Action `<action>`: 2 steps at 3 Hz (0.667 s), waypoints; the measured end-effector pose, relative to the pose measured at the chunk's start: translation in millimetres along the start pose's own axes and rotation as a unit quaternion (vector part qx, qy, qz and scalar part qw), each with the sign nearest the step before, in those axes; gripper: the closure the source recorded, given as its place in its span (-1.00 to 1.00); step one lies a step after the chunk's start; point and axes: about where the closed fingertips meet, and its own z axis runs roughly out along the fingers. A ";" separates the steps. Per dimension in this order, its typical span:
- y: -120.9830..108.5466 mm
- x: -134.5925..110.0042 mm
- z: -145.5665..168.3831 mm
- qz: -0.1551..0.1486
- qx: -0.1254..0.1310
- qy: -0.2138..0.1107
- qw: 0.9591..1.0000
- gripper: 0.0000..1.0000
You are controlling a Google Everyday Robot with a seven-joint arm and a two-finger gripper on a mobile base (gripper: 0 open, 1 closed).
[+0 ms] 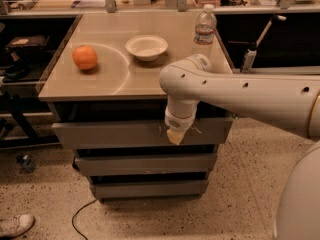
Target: Close top drawer
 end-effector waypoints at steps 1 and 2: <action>-9.2 -3.2 -1.4 0.003 0.011 0.003 1.000 1.00; -9.2 -3.2 -1.3 0.003 0.011 0.003 1.000 0.62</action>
Offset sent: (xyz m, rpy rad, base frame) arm 0.0087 -0.0013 0.0016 -0.0138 -0.0146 -0.0074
